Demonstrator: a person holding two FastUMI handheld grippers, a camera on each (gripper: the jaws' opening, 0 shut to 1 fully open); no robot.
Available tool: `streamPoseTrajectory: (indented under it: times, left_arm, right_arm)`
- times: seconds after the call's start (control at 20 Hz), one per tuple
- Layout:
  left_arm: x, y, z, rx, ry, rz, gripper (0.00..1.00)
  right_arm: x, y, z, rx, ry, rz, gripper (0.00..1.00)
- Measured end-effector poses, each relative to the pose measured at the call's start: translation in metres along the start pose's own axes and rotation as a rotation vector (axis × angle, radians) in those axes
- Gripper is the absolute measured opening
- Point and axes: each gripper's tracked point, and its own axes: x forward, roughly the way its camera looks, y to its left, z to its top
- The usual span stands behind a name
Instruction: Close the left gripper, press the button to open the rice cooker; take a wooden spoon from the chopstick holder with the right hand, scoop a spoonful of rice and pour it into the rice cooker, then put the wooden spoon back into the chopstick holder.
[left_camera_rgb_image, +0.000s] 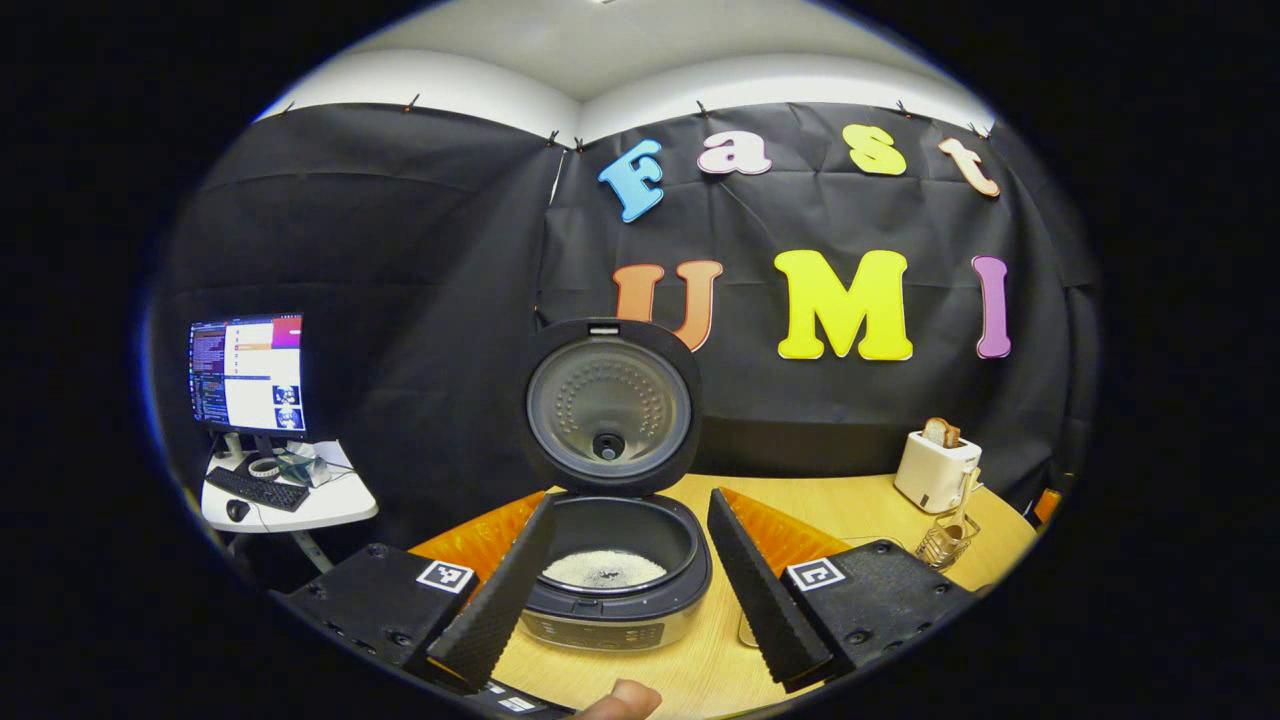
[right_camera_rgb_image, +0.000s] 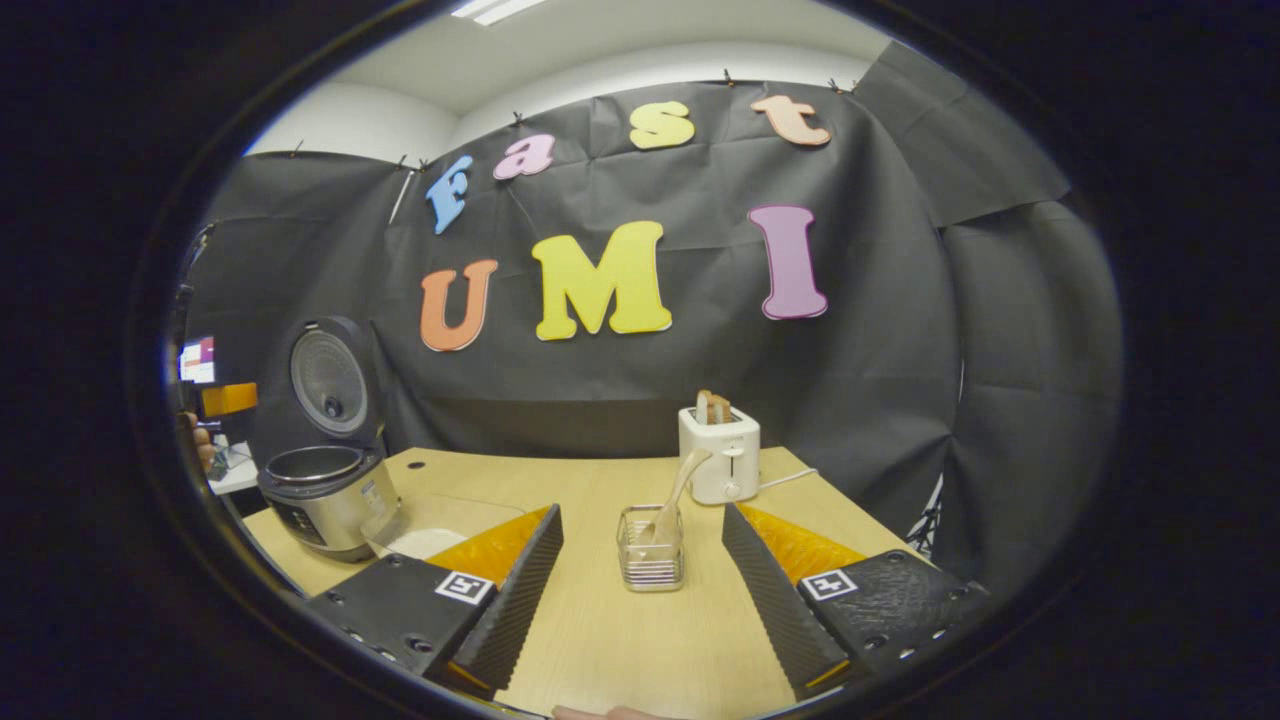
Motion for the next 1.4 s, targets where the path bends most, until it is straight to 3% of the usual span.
streamPoseTrajectory:
  times: [0.15, 0.2, 0.25, 0.3, 0.4, 0.45, 0.7, 0.75, 0.9, 1.0, 1.05, 1.1, 1.4]
  left_arm:
    - [-0.004, 0.002, -0.013, 0.023, -0.003, -0.005, 0.98]
    - [-0.006, 0.001, -0.018, 0.026, -0.001, -0.008, 0.98]
    - [-0.007, 0.002, -0.021, 0.027, 0.006, -0.006, 1.0]
    - [-0.008, 0.004, -0.025, 0.028, 0.013, 0.0, 0.98]
    - [-0.011, 0.002, -0.033, 0.044, 0.029, -0.004, 0.98]
    - [-0.013, -0.003, -0.035, 0.058, 0.029, -0.021, 0.98]
    - [-0.02, -0.024, -0.037, 0.087, 0.011, -0.123, 0.98]
    - [-0.021, -0.026, -0.036, 0.083, 0.008, -0.132, 0.97]
    - [-0.025, -0.027, -0.033, 0.083, -0.002, -0.149, 0.97]
    - [-0.026, -0.022, -0.032, 0.081, -0.005, -0.144, 0.97]
    - [-0.026, -0.021, -0.031, 0.075, -0.005, -0.143, 0.97]
    - [-0.026, -0.02, -0.032, 0.068, -0.002, -0.143, 0.97]
    - [-0.026, -0.011, -0.034, 0.073, 0.003, -0.15, 0.98]
  right_arm:
    - [0.012, -0.004, -0.005, 0.006, 0.008, -0.021, 0.92]
    - [0.017, -0.005, -0.009, 0.01, 0.008, -0.025, 0.96]
    - [0.023, -0.007, -0.01, 0.015, 0.005, -0.034, 0.92]
    - [0.031, -0.012, -0.012, 0.028, -0.003, -0.052, 0.96]
    - [0.051, -0.02, -0.02, 0.037, -0.008, -0.093, 0.92]
    - [0.063, -0.02, -0.026, 0.033, 0.002, -0.096, 0.95]
    - [0.113, -0.012, -0.039, 0.013, 0.085, -0.046, 0.96]
    - [0.124, -0.014, -0.041, 0.013, 0.108, -0.048, 0.92]
    - [0.154, -0.013, -0.046, 0.023, 0.18, -0.031, 1.0]
    - [0.173, -0.016, -0.053, 0.041, 0.236, -0.028, 0.96]
    - [0.182, -0.016, -0.055, 0.055, 0.256, -0.026, 0.92]
    - [0.191, -0.015, -0.057, 0.078, 0.279, -0.022, 0.96]
    - [0.248, -0.033, -0.061, 0.317, 0.385, -0.074, 0.96]
